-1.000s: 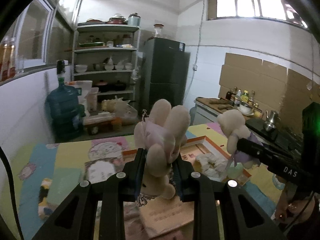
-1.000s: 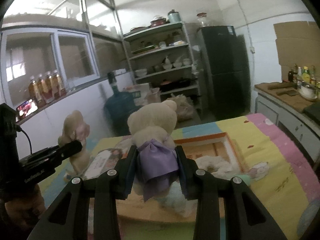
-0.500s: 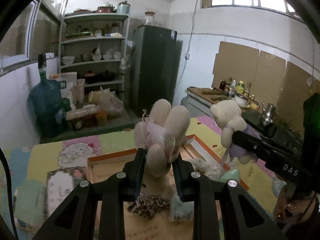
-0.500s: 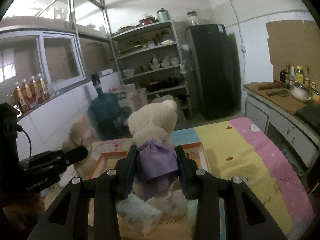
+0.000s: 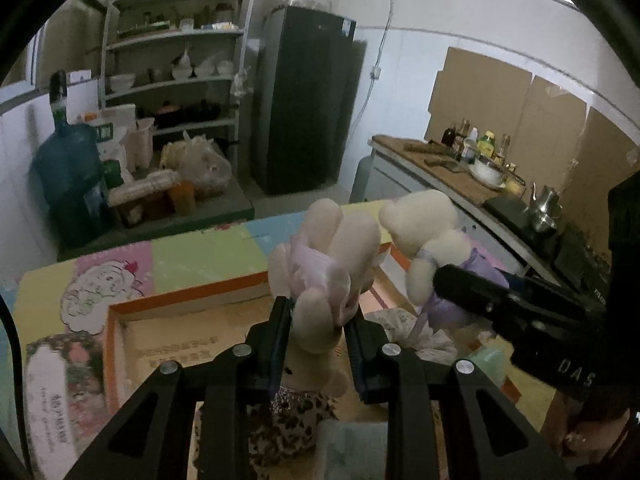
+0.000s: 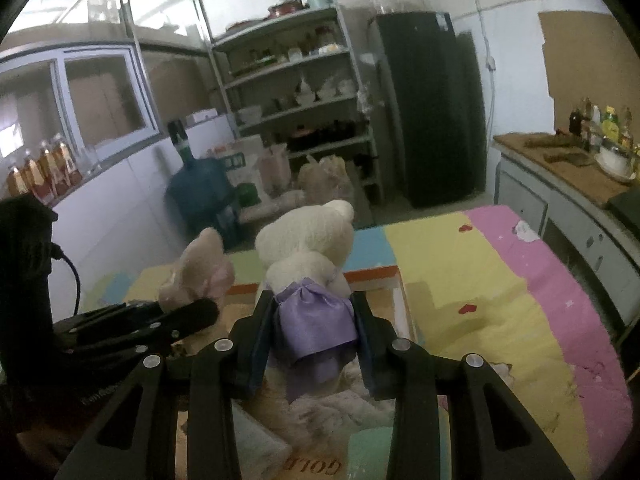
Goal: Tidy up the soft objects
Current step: 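Lower both plush toys into the tray and open both tools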
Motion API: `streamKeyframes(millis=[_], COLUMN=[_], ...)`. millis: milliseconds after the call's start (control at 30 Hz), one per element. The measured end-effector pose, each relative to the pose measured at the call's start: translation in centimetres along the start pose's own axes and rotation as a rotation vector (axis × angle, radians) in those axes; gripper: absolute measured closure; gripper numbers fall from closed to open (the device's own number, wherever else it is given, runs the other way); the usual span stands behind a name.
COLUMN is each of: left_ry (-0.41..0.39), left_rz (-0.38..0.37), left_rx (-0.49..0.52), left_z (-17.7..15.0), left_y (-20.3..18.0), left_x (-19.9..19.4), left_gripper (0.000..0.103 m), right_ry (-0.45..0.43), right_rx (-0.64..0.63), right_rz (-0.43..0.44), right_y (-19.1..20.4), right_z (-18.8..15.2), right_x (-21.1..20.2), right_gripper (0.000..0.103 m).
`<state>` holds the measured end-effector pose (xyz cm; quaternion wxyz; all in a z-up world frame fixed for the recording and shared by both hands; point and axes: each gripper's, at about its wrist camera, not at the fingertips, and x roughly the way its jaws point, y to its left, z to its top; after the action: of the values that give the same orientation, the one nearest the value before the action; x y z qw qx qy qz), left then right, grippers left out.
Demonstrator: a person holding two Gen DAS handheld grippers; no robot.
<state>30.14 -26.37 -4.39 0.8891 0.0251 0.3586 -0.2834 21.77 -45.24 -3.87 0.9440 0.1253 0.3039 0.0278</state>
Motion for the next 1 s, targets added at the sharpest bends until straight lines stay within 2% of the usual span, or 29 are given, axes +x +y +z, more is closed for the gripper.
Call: streamKeyframes(millis=[267,500,700,867,1000], left_ry=[0.094,0.161,0.172,0.173,0.173], left_rz=[0.029,0.0,0.002,0.002,0.001], left_rx=[0.001,0.019,0.026,0.03,0.027], left_z=[0.2,0.4,0.5,0.8,0.6], left_y=[0.6,0.3,0.0,-0.1,0.2], left_x=[4.1,5.8,5.8,5.5,5.2], left_gripper=[0.075,0.074,0.072,0.069,0.062], right_ry=[0.09,0.143,0.187,0.189,0.192], right_rx=[-0.004,0.0,0.018,0.021,0.032], right_rz=[-0.007,-0.022,-0.024,-0.021,-0.026], right_y=[-0.6,-1.0,-1.7,-1.8,-1.9], right_z=[-0.4,-1.0,-1.7,-1.7,-1.6], right_x=[3.4,5.3,6.1,6.1,6.1], right_gripper=[0.064,0.064,0.064,0.061,0.058])
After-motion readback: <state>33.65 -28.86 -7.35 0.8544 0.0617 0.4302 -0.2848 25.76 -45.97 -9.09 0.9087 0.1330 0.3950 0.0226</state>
